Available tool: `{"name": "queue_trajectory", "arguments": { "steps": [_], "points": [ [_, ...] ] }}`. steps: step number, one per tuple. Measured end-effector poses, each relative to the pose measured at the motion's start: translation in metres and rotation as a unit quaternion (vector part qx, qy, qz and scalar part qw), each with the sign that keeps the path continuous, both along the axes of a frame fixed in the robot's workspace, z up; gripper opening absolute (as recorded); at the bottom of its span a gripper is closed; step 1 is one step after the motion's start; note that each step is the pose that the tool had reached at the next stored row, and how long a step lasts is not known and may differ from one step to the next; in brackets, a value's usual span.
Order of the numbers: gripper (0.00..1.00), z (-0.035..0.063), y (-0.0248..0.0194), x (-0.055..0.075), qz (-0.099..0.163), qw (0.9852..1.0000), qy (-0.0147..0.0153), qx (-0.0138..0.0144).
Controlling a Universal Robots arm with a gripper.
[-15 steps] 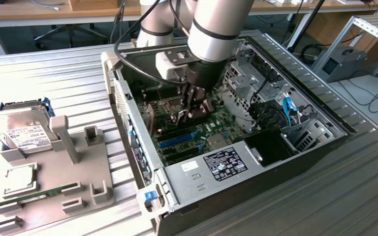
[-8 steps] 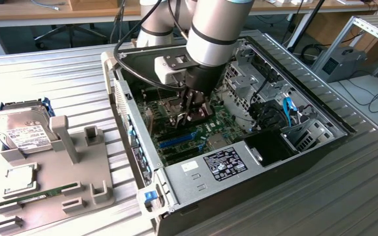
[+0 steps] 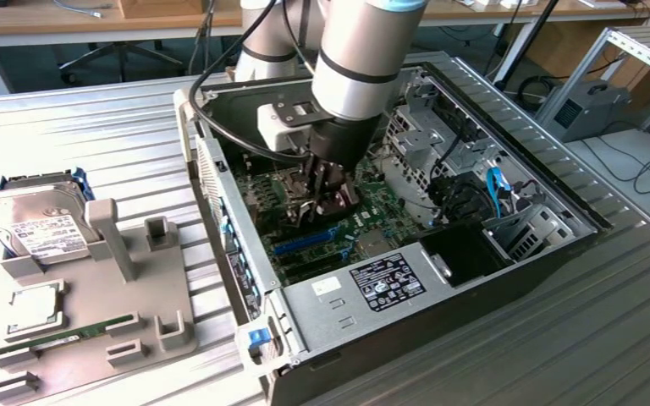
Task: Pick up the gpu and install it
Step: 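Insert the gpu into the slot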
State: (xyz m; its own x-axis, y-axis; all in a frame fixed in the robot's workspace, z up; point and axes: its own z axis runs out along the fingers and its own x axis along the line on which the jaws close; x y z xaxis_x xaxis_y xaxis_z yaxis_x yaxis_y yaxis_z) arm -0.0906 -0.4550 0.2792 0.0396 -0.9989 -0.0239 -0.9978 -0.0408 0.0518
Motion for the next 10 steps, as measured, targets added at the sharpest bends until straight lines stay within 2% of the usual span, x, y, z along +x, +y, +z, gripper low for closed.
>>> {"name": "queue_trajectory", "arguments": {
  "steps": [2, 10],
  "points": [
    [0.26, -0.0017, 0.0, -0.0008, 0.0, 1.0, 0.0, -0.0014],
    [0.26, -0.0092, -0.0001, -0.0015, -0.008, 1.0, 0.0, -0.0016]
  ]
}}
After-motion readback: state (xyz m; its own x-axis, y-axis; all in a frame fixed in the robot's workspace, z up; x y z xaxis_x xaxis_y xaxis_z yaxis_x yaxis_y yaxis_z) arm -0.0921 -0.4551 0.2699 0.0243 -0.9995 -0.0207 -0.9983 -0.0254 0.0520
